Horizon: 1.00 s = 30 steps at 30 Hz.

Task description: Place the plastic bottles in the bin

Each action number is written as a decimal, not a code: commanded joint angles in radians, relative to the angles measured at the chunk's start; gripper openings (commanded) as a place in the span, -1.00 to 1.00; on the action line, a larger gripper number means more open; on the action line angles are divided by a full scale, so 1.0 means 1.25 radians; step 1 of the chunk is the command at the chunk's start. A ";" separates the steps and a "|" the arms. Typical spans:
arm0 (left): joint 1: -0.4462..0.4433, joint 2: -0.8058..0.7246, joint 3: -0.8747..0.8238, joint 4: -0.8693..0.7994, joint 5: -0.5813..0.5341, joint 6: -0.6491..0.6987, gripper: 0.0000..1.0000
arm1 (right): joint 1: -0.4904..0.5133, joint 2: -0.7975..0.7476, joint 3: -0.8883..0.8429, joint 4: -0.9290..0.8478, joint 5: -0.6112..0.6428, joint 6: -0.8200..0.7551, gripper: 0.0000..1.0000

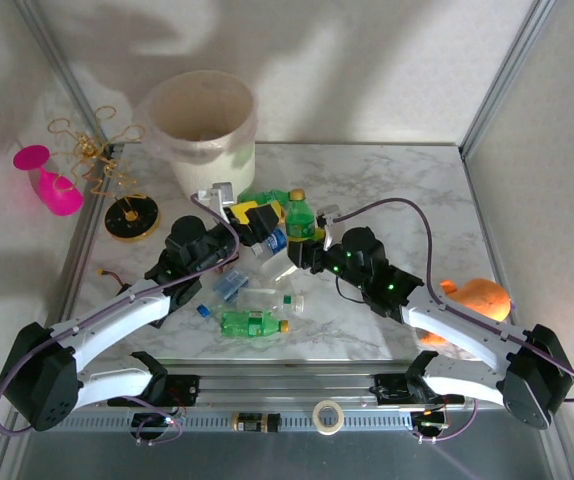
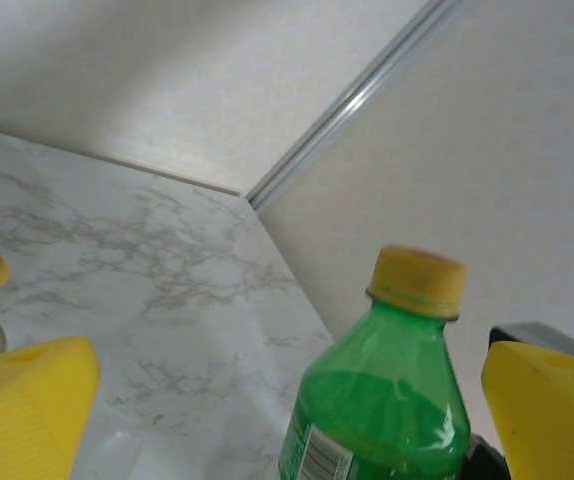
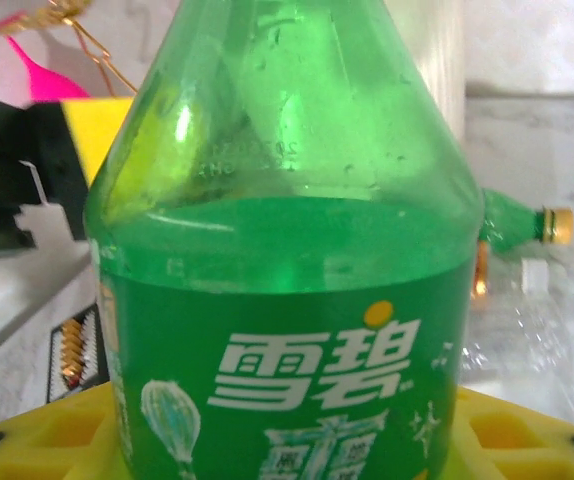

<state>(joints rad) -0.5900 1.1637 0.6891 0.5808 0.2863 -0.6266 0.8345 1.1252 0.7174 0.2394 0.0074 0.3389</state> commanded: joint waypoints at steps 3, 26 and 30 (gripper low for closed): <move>-0.013 0.000 0.005 0.042 0.073 0.003 0.94 | -0.004 0.031 0.020 0.084 -0.077 -0.024 -0.02; -0.052 0.107 0.079 0.007 0.117 0.030 0.18 | -0.004 0.051 0.018 0.104 -0.144 -0.016 -0.02; -0.052 0.113 0.084 0.010 0.112 0.027 -0.05 | -0.004 0.049 0.016 0.107 -0.143 -0.014 0.06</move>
<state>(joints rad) -0.6476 1.2919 0.7616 0.5785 0.4271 -0.5983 0.8326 1.1950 0.7200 0.3302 -0.1650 0.3252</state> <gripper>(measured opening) 0.573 0.549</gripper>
